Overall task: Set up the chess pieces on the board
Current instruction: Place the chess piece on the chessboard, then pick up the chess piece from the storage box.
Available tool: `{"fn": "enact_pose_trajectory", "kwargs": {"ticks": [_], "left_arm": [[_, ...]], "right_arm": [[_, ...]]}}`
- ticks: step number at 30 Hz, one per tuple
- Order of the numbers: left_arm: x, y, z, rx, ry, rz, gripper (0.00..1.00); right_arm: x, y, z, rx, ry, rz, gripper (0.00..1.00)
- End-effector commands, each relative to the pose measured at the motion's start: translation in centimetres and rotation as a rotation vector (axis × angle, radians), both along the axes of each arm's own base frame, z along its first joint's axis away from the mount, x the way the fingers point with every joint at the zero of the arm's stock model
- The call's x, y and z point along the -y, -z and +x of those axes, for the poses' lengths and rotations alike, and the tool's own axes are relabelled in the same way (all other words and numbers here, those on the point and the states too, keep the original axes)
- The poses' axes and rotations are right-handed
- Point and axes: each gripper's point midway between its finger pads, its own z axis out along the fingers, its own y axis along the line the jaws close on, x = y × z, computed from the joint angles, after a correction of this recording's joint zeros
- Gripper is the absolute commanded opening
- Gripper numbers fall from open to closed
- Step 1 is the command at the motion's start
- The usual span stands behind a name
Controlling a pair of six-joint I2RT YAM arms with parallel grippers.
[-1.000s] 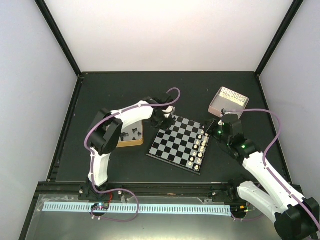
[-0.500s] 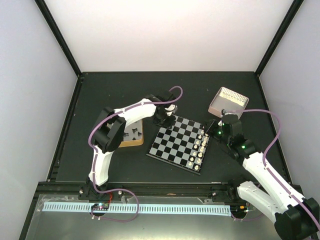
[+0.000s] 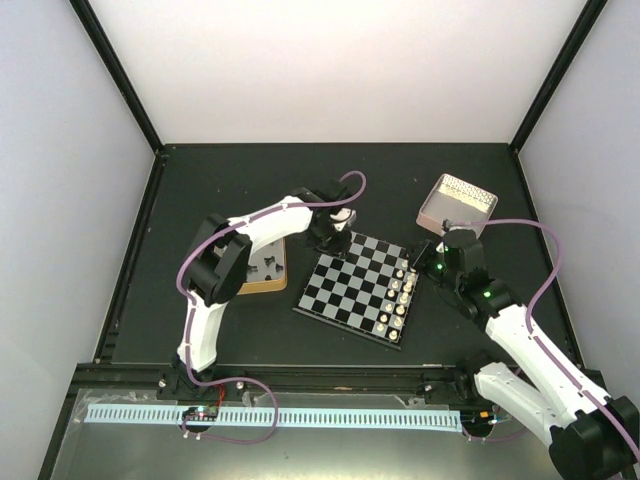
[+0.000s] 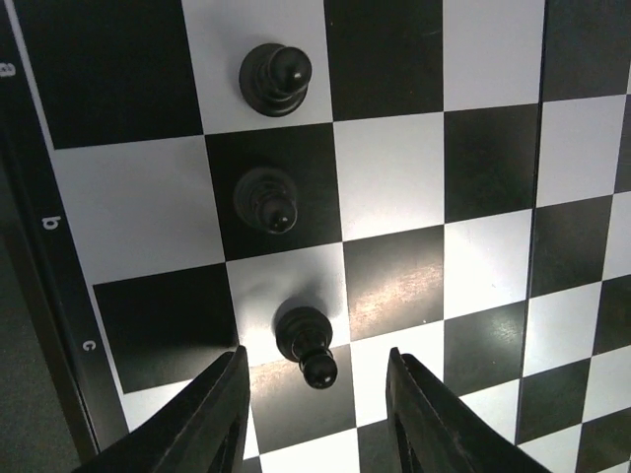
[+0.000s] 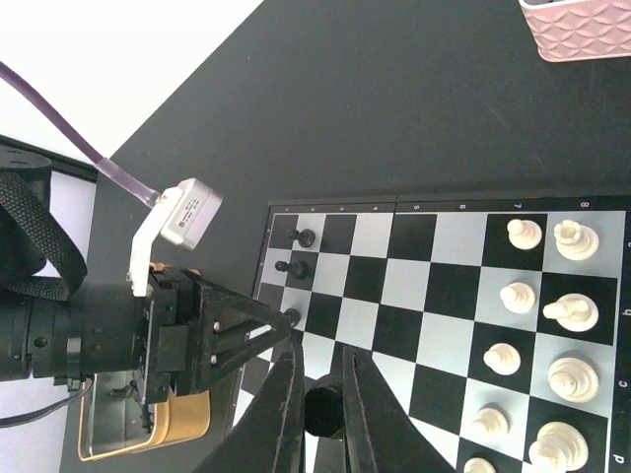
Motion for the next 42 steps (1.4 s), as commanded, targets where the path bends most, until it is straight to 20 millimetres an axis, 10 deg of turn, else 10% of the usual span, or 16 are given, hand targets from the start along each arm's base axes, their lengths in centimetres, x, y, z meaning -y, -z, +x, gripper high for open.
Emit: {"fn": "enact_pose_trajectory", "kwargs": {"ticks": [1, 12, 22, 42], "left_arm": [[0.5, -4.5, 0.8, 0.090, -0.007, -0.069, 0.43], [-6.8, -14.6, -1.8, 0.415, -0.199, -0.172, 0.54], [-15.9, -20.5, -5.1, 0.733, -0.457, -0.269, 0.60], [-18.7, -17.6, -5.2, 0.726, -0.535, -0.318, 0.63]], "right_arm": [[0.1, -0.2, 0.0, 0.019, -0.018, -0.032, 0.08], [-2.6, -0.4, 2.9, 0.048, -0.158, -0.199, 0.08], [-10.9, 0.1, 8.3, 0.107, -0.304, -0.387, 0.08], [-17.3, 9.5, 16.0, 0.006, -0.390, -0.614, 0.07]]}}
